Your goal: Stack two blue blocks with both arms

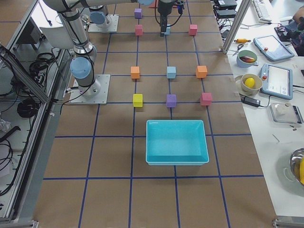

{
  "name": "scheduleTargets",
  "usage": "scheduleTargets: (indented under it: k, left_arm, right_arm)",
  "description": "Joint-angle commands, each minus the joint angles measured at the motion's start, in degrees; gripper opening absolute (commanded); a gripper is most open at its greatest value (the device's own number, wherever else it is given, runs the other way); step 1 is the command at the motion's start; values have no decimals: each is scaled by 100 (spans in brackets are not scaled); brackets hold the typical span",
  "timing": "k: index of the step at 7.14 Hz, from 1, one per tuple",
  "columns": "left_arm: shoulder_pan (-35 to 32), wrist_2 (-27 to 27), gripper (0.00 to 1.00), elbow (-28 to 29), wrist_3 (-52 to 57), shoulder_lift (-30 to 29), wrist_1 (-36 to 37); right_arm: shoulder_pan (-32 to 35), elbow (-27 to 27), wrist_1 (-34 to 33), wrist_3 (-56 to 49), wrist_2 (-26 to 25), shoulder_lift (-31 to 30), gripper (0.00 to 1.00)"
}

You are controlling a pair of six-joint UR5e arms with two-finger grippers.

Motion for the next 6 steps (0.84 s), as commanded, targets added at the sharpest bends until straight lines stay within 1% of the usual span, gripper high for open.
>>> scheduleTargets:
  k: [1, 4, 5, 6]
  left_arm:
    - [0, 0, 100, 0, 3, 0, 0]
    - [-9, 35, 100, -9, 55, 9, -26]
    - [-9, 157, 100, 0, 47, -17, -9]
    - [-18, 158, 100, 0, 12, -35, 0]
  right_arm:
    - [2, 0, 7, 8, 2, 0, 100]
    - [2, 0, 7, 8, -7, 0, 100]
    - [2, 0, 7, 8, -7, 0, 100]
    - [2, 0, 7, 8, -15, 0, 100]
